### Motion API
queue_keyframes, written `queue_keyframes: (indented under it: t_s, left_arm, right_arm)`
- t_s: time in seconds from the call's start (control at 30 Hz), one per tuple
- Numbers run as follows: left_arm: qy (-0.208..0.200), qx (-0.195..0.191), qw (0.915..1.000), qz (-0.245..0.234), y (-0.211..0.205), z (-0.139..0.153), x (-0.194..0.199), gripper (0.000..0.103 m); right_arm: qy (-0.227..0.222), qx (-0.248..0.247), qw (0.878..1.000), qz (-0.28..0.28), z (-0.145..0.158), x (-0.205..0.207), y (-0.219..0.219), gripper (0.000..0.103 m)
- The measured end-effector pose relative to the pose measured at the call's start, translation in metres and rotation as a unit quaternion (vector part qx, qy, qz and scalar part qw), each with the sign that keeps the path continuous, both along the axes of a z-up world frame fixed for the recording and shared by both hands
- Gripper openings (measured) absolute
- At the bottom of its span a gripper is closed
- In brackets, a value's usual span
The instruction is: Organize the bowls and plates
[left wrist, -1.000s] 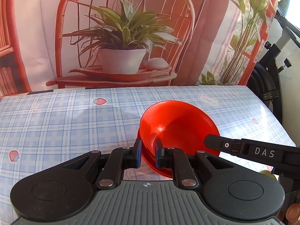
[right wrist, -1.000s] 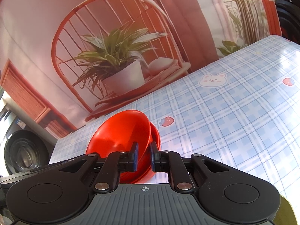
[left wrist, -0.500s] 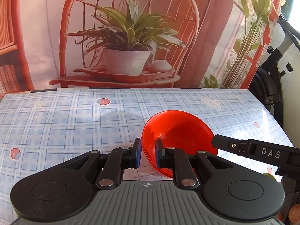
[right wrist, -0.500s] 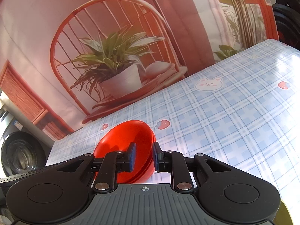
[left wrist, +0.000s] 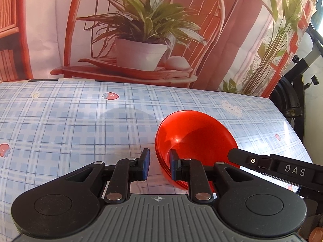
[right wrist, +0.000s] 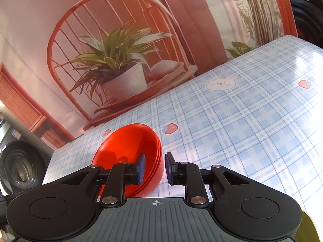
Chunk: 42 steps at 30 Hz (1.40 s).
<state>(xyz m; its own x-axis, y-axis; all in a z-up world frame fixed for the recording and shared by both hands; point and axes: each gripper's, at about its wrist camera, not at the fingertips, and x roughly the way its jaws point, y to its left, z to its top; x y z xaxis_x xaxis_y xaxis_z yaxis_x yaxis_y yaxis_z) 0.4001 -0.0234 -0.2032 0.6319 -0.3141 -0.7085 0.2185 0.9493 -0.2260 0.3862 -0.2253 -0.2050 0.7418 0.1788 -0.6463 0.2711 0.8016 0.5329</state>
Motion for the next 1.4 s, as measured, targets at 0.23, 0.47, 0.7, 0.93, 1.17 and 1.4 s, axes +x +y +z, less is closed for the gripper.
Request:
queue_keyframes:
  t_s: [0.23, 0.47, 0.7, 0.93, 1.17, 1.4]
  left_arm:
    - [0.011, -0.023, 0.9997, 0.006, -0.002, -0.012, 0.007, 0.021]
    - [0.007, -0.026, 0.9996, 0.01, -0.003, -0.012, 0.002, 0.017]
    - [0.0, -0.022, 0.9995, 0.022, 0.0, 0.002, -0.017, 0.017]
    - [-0.021, -0.015, 0.9991, 0.033, -0.006, 0.024, -0.054, 0.018]
    - [-0.037, -0.011, 0.9985, 0.038, -0.018, 0.045, -0.09, 0.018]
    - [-0.041, -0.024, 0.9981, 0.039, -0.027, 0.057, -0.12, 0.018]
  right_arm:
    - [0.003, 0.0, 1.0, 0.008, -0.004, 0.004, 0.004, 0.018]
    - [0.002, -0.002, 1.0, 0.007, -0.002, 0.002, 0.005, 0.013]
    - [-0.008, -0.002, 1.0, 0.016, 0.011, -0.009, 0.008, 0.013]
    - [-0.024, -0.019, 0.999, 0.028, 0.028, -0.038, 0.008, 0.013]
    - [-0.037, -0.033, 0.998, 0.035, 0.045, -0.07, 0.003, 0.013]
    - [-0.049, -0.048, 0.997, 0.037, 0.057, -0.098, -0.002, 0.013]
